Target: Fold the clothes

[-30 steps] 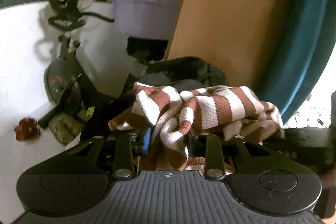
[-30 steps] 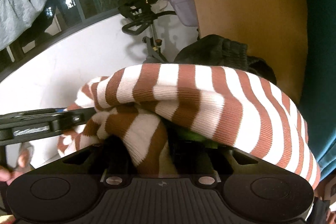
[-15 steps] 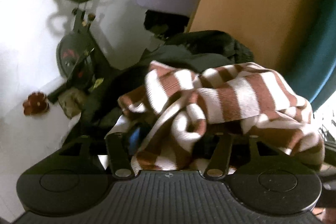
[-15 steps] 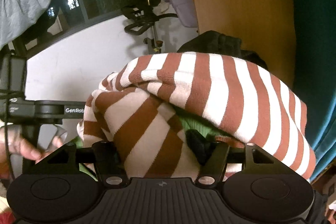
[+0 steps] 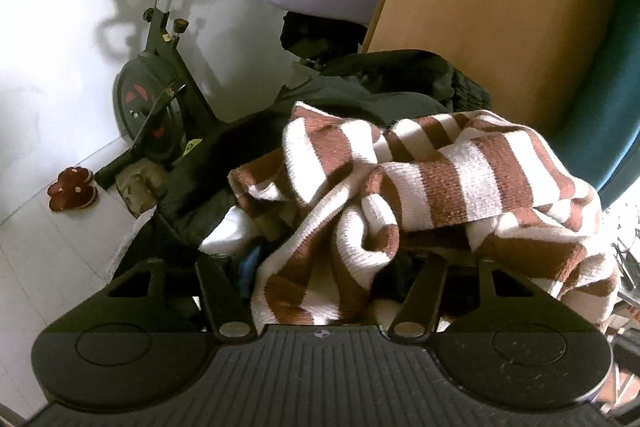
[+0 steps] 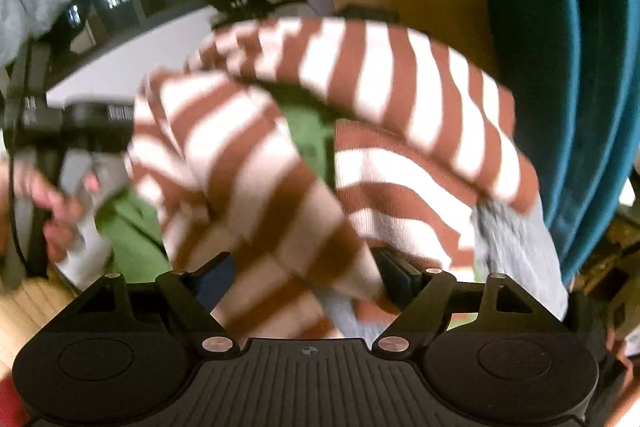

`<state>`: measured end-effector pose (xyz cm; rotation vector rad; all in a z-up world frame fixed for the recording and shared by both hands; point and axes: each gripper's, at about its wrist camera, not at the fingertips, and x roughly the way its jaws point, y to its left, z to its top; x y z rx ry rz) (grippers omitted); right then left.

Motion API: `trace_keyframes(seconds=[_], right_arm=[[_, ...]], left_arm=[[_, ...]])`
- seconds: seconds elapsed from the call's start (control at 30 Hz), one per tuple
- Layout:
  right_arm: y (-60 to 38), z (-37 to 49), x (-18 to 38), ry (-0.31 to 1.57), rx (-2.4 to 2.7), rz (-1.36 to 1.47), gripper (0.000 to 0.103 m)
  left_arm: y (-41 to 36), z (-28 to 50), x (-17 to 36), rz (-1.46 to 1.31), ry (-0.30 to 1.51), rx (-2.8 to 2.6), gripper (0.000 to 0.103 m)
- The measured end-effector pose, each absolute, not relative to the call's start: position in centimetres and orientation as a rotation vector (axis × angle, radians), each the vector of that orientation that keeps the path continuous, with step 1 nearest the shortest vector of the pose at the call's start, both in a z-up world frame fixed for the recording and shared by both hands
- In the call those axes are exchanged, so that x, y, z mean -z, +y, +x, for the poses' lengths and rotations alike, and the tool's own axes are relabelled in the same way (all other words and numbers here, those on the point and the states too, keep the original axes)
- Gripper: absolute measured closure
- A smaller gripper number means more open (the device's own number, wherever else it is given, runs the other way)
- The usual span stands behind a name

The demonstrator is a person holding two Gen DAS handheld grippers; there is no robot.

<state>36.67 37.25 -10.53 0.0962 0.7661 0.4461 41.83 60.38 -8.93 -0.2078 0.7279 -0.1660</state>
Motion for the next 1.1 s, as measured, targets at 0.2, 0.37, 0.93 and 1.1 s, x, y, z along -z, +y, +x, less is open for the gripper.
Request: trace_keyframes(seconds=[0.2,0.37,0.93,1.1], right_arm=[[37.6,35.8,12.4,0.793,-0.445,0.037,0.027],[38.7,34.1,13.7,0.822,-0.467,-0.040,0.023],[42.7,33.1,18.9,0.857,-0.466,-0.326,0.037],[40.4,33.4,17.2,0.907,-0.487,-0.179,0.092]], left_arm=[[59.4,41.7,8.5,-0.144,0.720,0.165,0.052],[59.4,41.6,8.6,-0.138,0.724,0.168,0.053],[59.1,41.4,8.8,-0.128,0.727,0.165,0.053],[59.2,41.4,8.9,-0.135,0.729,0.167,0.053]])
